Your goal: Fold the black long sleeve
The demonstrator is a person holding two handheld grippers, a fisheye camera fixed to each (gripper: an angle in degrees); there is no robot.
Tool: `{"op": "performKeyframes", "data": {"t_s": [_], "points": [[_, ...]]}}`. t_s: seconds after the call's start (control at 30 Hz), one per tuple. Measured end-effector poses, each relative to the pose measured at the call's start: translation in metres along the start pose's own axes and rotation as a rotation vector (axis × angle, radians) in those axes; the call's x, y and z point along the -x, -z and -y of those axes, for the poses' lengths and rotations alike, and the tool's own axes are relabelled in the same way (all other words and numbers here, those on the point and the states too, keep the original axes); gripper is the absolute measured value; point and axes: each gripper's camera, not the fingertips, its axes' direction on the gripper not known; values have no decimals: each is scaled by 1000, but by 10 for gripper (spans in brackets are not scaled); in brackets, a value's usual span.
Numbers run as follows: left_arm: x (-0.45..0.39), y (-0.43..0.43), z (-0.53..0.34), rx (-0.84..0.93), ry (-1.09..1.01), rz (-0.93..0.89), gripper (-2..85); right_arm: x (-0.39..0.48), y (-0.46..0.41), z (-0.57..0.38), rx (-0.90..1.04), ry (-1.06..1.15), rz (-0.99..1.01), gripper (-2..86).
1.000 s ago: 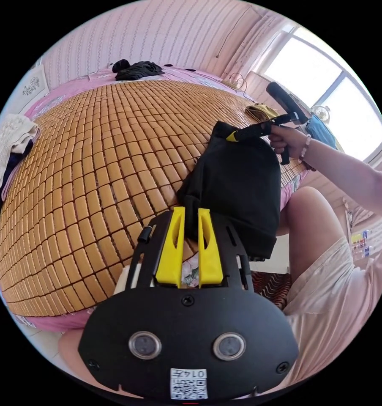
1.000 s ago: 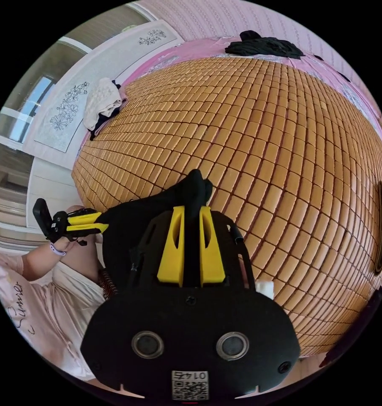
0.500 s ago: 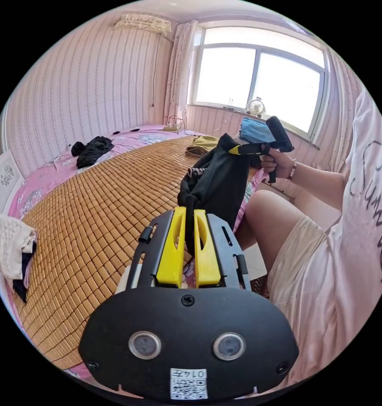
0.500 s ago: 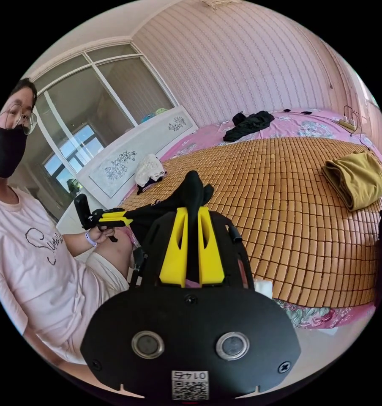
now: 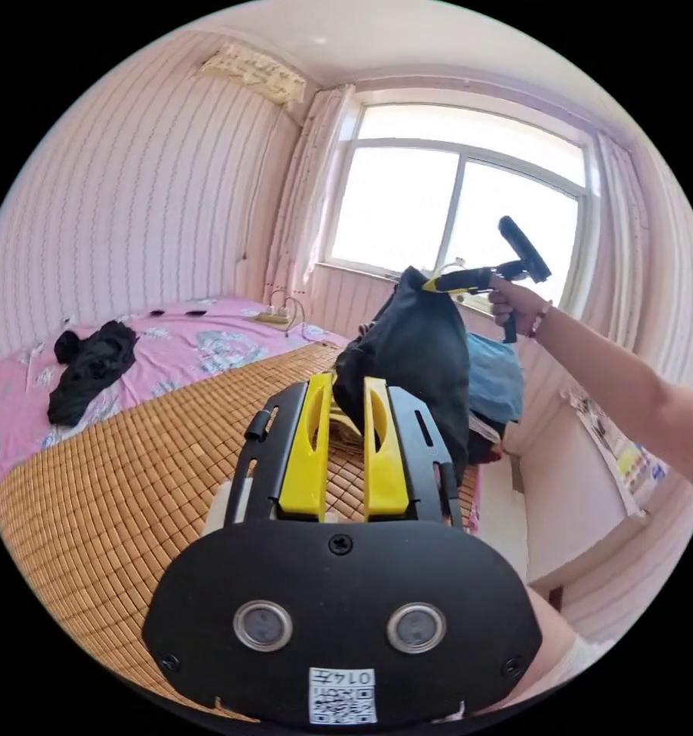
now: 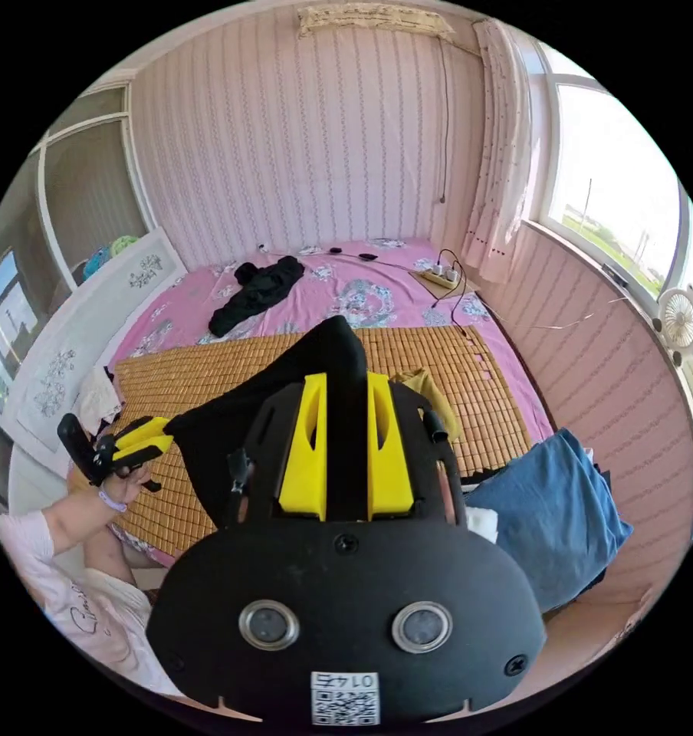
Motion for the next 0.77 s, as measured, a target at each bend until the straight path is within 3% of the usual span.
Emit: {"op": "performKeyframes", "data": {"t_s": [0.07,0.2,0.37,0.5,0.57,0.77], "points": [[32,-19,4,130,115,14,65,-4,-24,-4,14,-57,-66,93],[71,3,-47,257,112,-11,63,25,-81,-84,56,31,67,124],[117,133,-162,462,94,130,63,89,-149,-223,213,222,158,128],[147,257,-219,457,291,303,63,159,-175,-285,350,359,216,117],[160,337,-242,388,408,427,65,186,-173,-297,294,345,178,110],[190,465,-294,245,621,651,73,301,-209,-287,197,462,566,130]]}}
